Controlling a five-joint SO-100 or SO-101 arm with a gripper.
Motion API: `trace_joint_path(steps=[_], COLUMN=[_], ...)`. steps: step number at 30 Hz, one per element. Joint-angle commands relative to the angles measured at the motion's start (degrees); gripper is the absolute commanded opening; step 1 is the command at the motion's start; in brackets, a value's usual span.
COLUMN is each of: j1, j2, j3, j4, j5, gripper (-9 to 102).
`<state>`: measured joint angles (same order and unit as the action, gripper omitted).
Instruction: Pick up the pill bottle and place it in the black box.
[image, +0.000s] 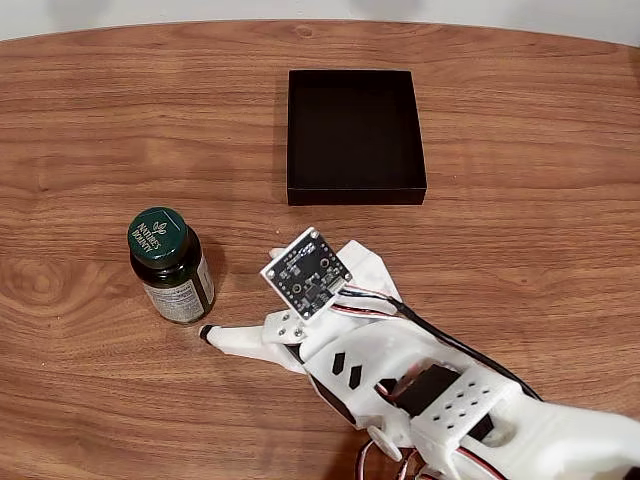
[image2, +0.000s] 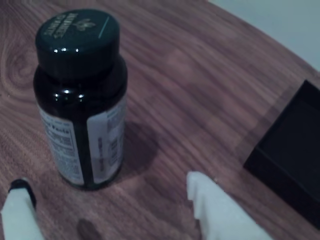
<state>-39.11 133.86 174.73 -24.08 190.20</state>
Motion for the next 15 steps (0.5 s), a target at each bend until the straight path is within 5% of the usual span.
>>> trace_joint_path(steps=[1,15], j1=[1.2,2.7], j2=[-3.6,-22.9], j3=[-2.5,-11.9], j4=[-8.2,-21.6], j5=[1.9,-1.3], gripper=[42,44])
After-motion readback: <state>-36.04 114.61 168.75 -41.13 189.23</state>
